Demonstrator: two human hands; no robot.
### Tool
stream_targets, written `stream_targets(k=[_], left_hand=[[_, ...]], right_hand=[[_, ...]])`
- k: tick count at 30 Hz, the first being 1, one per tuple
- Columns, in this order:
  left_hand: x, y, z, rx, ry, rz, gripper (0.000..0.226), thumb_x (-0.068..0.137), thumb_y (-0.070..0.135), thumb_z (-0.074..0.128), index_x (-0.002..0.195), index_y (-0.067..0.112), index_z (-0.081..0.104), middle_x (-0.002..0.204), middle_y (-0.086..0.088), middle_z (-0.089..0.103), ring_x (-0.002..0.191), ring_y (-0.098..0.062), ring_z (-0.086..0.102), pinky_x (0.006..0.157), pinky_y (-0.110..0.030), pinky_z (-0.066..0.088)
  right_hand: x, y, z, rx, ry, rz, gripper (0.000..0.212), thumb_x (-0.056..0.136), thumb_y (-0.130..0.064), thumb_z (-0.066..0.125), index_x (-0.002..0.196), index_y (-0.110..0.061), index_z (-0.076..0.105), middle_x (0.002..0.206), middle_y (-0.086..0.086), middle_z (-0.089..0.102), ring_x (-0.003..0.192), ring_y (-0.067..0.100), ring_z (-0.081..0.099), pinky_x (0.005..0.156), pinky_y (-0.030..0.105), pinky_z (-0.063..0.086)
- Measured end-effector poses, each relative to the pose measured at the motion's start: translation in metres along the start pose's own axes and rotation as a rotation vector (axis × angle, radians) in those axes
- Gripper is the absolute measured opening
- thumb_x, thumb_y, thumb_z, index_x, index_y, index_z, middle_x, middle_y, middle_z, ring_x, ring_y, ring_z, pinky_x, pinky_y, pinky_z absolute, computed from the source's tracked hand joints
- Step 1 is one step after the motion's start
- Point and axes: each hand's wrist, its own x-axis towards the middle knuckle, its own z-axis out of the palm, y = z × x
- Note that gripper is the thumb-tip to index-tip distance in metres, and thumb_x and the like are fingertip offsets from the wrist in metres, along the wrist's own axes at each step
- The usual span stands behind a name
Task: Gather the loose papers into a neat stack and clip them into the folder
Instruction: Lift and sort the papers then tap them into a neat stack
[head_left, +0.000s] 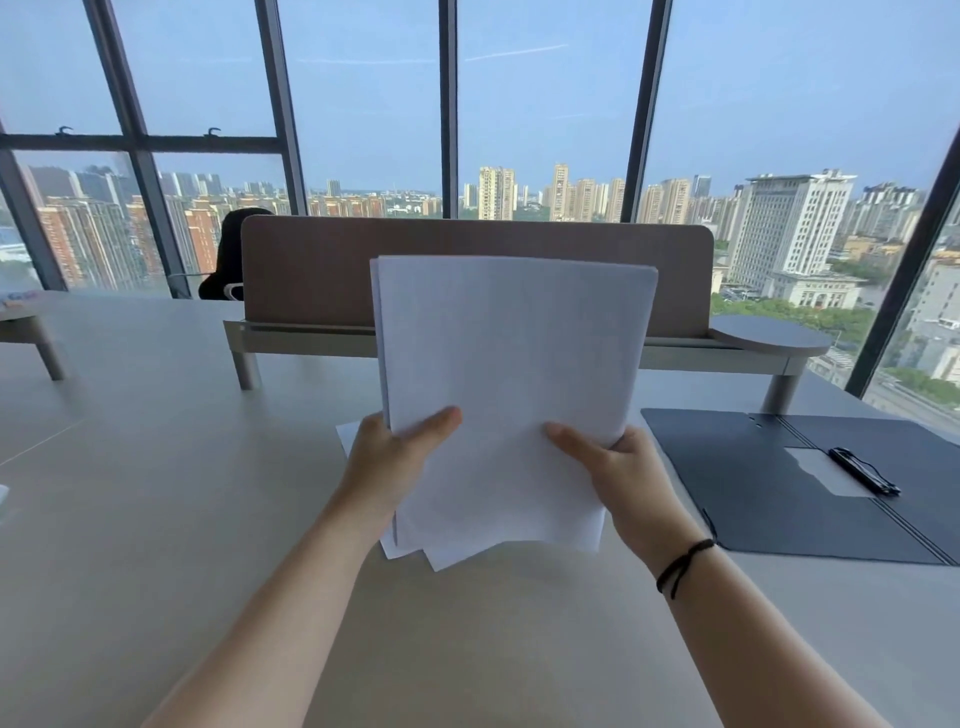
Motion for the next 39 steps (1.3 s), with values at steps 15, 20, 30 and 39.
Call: stream_targets(k=[15, 20, 30, 39], left_hand=[[-0.006, -0.052, -0.027, 0.023, -0.163, -0.065, 0.055, 0.055, 0.059, 0.088, 0.104, 0.036, 0.079, 0.114, 0.000, 0.077, 0.109, -0.020, 0.072, 0.099, -0.044, 0.051], [0.003, -0.057, -0.034, 0.184, -0.192, -0.081, 0.015, 0.087, 0.039, 0.070, 0.099, 0.036, 0.079, 0.107, 0.008, 0.079, 0.102, -0.012, 0.074, 0.097, -0.040, 0.053], [0.037, -0.068, -0.080, -0.543, 0.232, -0.364, 0.011, 0.092, 0.024, 0.067, 0.100, 0.016, 0.070, 0.074, 0.000, 0.077, 0.056, -0.011, 0.071, 0.054, -0.022, 0.059], [0.033, -0.075, -0.076, -0.821, 0.208, -0.435, 0.030, 0.100, 0.013, 0.050, 0.075, 0.012, 0.068, 0.049, 0.004, 0.063, 0.036, -0.007, 0.057, 0.046, -0.018, 0.056]], right_hand=[[-0.012, 0.059, 0.000, -0.016, -0.065, 0.171, 0.017, 0.087, -0.015, 0.079, 0.103, -0.014, 0.079, 0.103, 0.004, 0.082, 0.101, 0.023, 0.077, 0.094, 0.043, 0.059], [-0.008, 0.068, -0.002, -0.066, -0.075, 0.188, 0.018, 0.092, -0.023, 0.074, 0.104, -0.011, 0.080, 0.101, 0.005, 0.082, 0.097, 0.022, 0.078, 0.096, 0.047, 0.058], [0.006, 0.091, 0.002, -0.766, -0.165, 0.007, 0.063, 0.090, -0.078, 0.034, 0.125, -0.036, 0.067, 0.131, -0.020, 0.064, 0.130, 0.004, 0.053, 0.112, 0.033, 0.037], [0.002, 0.094, 0.019, -1.378, -0.347, -0.033, 0.074, 0.086, -0.083, 0.033, 0.147, -0.044, 0.043, 0.163, -0.018, 0.034, 0.153, 0.009, 0.024, 0.125, 0.038, 0.009]])
